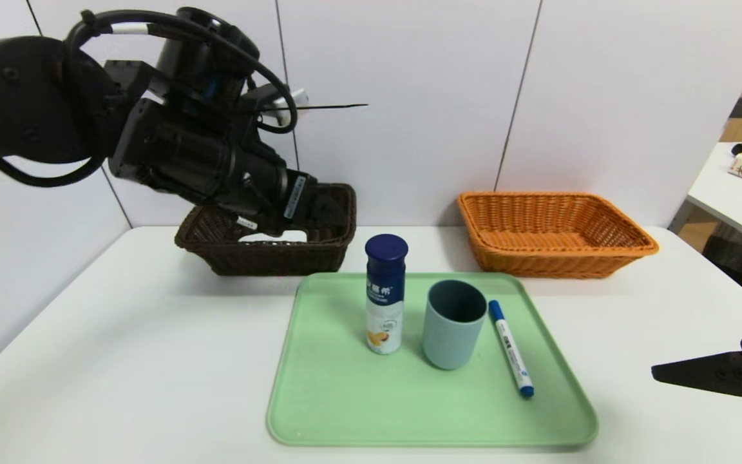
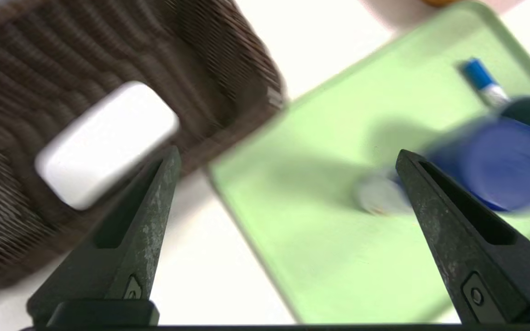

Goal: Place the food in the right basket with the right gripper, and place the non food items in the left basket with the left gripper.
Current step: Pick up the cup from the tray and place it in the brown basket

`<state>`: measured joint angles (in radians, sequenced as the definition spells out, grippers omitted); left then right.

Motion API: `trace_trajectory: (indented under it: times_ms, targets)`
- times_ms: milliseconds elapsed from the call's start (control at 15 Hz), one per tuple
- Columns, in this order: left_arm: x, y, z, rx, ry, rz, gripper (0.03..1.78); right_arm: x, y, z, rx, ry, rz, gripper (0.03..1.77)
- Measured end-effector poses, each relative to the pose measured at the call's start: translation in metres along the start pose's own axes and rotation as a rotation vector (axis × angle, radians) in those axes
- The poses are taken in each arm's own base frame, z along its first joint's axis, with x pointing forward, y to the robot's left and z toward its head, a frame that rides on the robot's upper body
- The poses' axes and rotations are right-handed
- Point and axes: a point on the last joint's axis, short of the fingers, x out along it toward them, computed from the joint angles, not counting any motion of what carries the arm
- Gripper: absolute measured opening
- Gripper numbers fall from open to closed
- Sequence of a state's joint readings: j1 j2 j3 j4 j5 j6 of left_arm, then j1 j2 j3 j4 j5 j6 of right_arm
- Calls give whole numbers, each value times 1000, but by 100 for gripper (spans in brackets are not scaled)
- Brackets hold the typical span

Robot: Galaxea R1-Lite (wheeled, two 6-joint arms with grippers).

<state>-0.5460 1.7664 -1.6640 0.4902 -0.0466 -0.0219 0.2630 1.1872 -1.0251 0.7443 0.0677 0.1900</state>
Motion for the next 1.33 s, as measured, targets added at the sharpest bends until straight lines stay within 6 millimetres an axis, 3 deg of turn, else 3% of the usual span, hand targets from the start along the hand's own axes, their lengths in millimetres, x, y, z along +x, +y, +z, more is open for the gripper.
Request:
trace_trajectory:
  times_ms: [133, 400, 600, 867, 1333]
  targets:
    - [-21, -26, -15, -31, 4, -29, 167, -1, -3, -2, 15, -6, -12, 170]
    - [-65, -55, -45, 14, -19, -130, 167, -7, -8, -6, 37, -29, -29, 170]
    - [-84, -72, -80, 83, 18, -217, 169, -10, -8, -9, 37, -37, -27, 170]
    - [-82, -87, -121, 172, 10, -313, 169, -11, -8, -10, 36, -41, -30, 170]
    - [-47, -130, -139, 282, -70, -441, 169, -8, -9, -14, 40, -26, -36, 170]
